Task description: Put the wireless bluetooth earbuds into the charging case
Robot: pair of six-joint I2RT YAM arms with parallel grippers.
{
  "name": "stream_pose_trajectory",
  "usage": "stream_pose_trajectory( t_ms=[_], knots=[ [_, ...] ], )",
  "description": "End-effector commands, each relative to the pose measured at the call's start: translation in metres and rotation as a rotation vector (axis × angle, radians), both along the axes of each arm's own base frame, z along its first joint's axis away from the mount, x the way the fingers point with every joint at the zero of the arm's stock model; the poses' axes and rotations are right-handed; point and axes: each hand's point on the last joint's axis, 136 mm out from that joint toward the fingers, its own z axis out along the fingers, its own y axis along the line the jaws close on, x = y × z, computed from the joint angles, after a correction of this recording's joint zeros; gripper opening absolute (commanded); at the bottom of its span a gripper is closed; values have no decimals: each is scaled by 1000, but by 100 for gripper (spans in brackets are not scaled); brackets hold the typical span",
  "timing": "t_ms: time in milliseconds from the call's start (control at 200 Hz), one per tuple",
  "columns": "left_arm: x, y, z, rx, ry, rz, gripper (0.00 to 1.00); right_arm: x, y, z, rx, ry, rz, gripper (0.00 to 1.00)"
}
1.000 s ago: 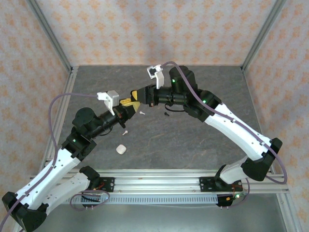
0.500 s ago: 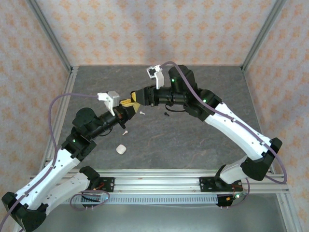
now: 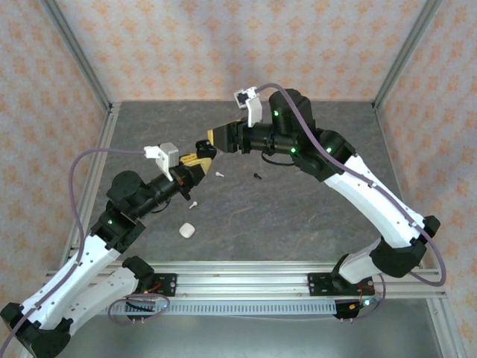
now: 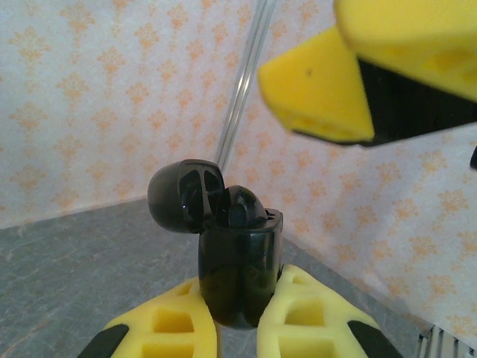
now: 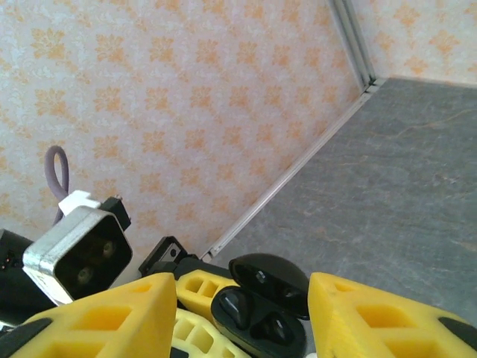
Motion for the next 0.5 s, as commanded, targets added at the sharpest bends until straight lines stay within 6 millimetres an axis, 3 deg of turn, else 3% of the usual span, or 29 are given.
stream_pose_trajectory(
  t_ms=[0, 90, 185, 325, 495],
  knots=[
    [-1, 6, -13, 28, 9, 32, 0, 26, -18, -8, -79, 4, -97, 50],
    [-2, 8, -19, 45, 20, 37, 0, 49, -34, -22, -127, 48, -175, 50],
    [-4, 7, -23, 71, 28, 30, 0, 79, -54, -54, -208, 123, -268, 50],
    [-4, 5, -28, 103, 28, 20, 0, 119, -82, -124, -364, 252, -355, 50],
    [0, 3, -31, 115, 20, 20, 0, 143, -95, -203, -583, 349, -362, 50]
  ],
)
